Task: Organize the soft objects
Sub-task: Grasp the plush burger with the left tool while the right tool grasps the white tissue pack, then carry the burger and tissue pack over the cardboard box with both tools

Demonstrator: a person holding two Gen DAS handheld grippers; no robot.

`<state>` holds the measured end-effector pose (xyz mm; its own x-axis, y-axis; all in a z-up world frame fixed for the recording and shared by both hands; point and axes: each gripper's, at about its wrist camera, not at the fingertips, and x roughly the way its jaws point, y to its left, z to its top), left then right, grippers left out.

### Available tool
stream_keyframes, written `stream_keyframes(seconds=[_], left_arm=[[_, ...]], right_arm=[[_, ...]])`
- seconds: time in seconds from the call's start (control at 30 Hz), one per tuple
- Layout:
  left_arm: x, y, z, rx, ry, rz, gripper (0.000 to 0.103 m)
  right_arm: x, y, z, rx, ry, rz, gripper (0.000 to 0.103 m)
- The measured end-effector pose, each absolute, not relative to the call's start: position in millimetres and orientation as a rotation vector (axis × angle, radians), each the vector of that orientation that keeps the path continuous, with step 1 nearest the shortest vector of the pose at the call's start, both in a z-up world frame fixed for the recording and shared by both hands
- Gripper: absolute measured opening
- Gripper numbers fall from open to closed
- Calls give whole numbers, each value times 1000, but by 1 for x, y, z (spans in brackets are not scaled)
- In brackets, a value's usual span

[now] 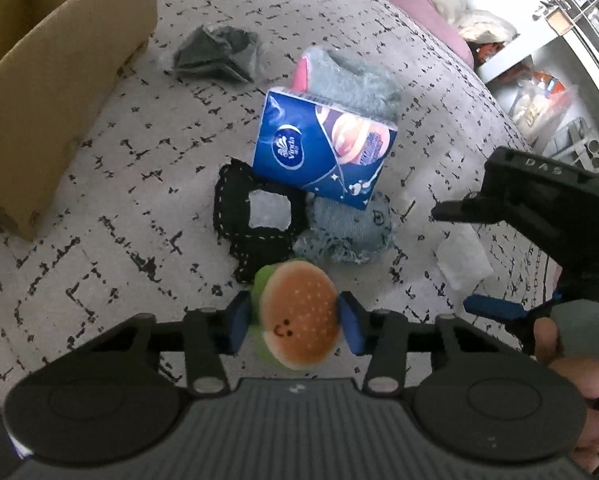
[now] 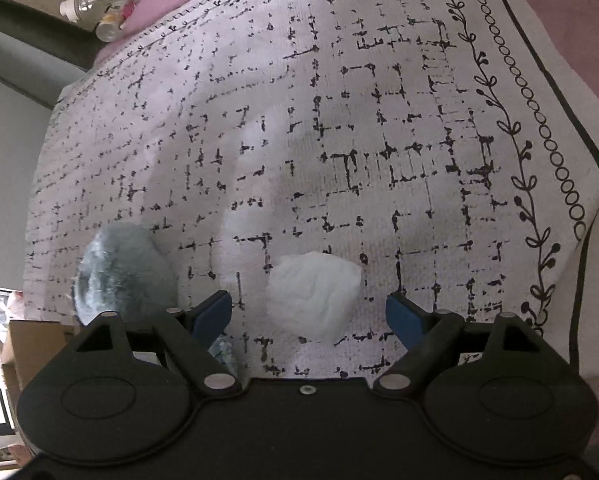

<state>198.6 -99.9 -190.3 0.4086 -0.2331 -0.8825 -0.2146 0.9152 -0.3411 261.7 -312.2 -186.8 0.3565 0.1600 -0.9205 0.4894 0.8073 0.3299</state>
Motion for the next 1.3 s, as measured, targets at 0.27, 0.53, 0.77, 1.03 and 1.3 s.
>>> stream_keyframes(seconds=[0.27,0.53,0.77,1.03,1.3], left_arm=[[192,-88,-182,-531,1131,34,29],[180,-77,-153,-545,1050,48,29],[171,-62,-131,-524,982,64,29],[167,-44,-105,-510,925,93,29],[148,-20,-81,-531,852,138,29]], right_arm=[[254,-324,-191,686,1173,-299,47],[244,-322,-172,728,1106,-200,46],[238,-313,-151,731,1037,-81,46],[231,-283,-117,646,920,164,46],[216,-250,-89,547,815,337,46]])
